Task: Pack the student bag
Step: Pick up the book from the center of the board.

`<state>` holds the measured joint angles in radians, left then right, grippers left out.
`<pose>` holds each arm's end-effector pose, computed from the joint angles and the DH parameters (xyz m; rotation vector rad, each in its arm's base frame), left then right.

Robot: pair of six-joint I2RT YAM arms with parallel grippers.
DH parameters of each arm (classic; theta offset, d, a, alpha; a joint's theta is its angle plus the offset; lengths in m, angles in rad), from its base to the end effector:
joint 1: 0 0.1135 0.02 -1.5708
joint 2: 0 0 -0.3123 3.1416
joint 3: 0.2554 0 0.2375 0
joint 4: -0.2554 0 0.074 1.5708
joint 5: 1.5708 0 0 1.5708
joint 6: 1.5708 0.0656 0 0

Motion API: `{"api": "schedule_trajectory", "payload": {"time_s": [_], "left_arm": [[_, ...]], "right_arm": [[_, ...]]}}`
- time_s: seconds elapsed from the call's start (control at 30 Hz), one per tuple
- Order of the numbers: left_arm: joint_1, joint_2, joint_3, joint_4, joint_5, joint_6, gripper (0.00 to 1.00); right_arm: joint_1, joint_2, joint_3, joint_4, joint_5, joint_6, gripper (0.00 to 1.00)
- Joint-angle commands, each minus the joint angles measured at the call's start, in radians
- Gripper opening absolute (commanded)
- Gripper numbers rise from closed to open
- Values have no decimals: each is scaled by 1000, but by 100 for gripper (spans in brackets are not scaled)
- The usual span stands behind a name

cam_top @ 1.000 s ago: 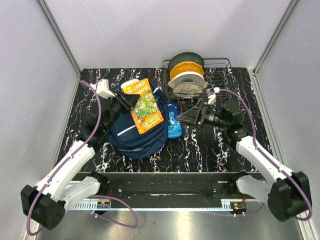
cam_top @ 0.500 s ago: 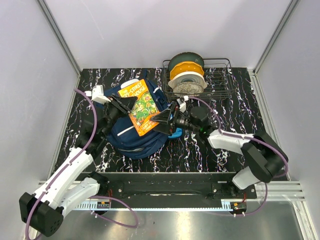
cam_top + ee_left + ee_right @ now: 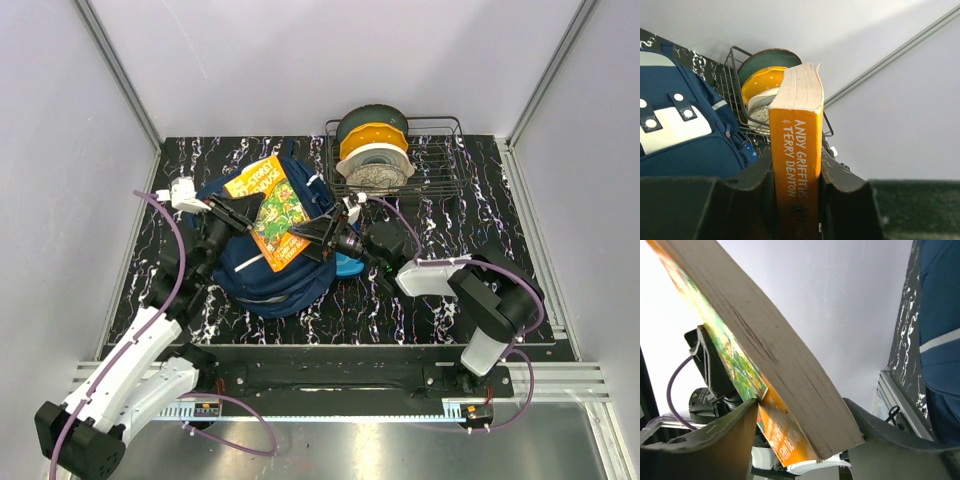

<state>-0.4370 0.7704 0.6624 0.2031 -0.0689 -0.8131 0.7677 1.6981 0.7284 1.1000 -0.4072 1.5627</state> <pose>0.1556 -0.0677 0.3791 -0.3475 1.5118 -0.9544 0.2498 0.2772 0.2851 0.3127 1.8615 2.0737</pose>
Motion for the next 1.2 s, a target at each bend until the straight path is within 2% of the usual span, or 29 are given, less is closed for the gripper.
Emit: {"api": "schedule_trajectory", "payload": {"time_s": [0.0,0.2,0.23,0.27,0.3,0.37,0.4,0.47,0.5,0.53,0.67,0.87,0.9,0.93,1.03,1.07,1.1,1.17], "left_arm": [[4,-34,28,85,-22,9,0],[6,-31,6,79,-19,-3,0],[6,-31,6,73,-19,0,0],[6,-33,8,70,-19,3,5],[7,-33,12,65,-22,6,37],[7,-39,25,38,-23,31,53],[6,-42,35,27,-29,41,77],[7,-45,46,-5,-35,75,86],[7,-45,57,-14,-23,92,96],[7,-45,66,-21,-11,135,99],[11,-26,121,-86,17,202,99],[21,-22,134,-120,41,230,99],[23,-19,134,-108,50,232,95],[24,-16,135,-108,60,230,90],[26,7,144,-100,109,235,58],[26,12,152,-103,119,235,38],[26,16,155,-110,119,232,26],[29,24,163,-120,112,229,8]], "right_arm": [[7,21,46,171,34,36,60],[7,52,80,256,-16,65,28],[8,48,80,255,-19,63,12],[8,46,78,253,-21,60,3],[8,38,65,242,-19,45,0],[8,5,51,207,-16,17,0],[7,-11,42,149,-24,-21,0],[7,-60,48,85,-47,-71,0],[7,-72,61,17,-73,-120,0],[7,-95,71,-15,-91,-144,0],[7,-110,100,-63,-159,-213,0],[7,-65,105,32,-229,-164,0],[7,-58,105,49,-238,-159,0],[7,-55,109,49,-240,-156,0],[7,-74,114,14,-231,-177,0],[7,-83,118,-11,-225,-208,0],[7,-101,117,-58,-211,-222,0],[5,-121,108,-94,-196,-257,9]]}}
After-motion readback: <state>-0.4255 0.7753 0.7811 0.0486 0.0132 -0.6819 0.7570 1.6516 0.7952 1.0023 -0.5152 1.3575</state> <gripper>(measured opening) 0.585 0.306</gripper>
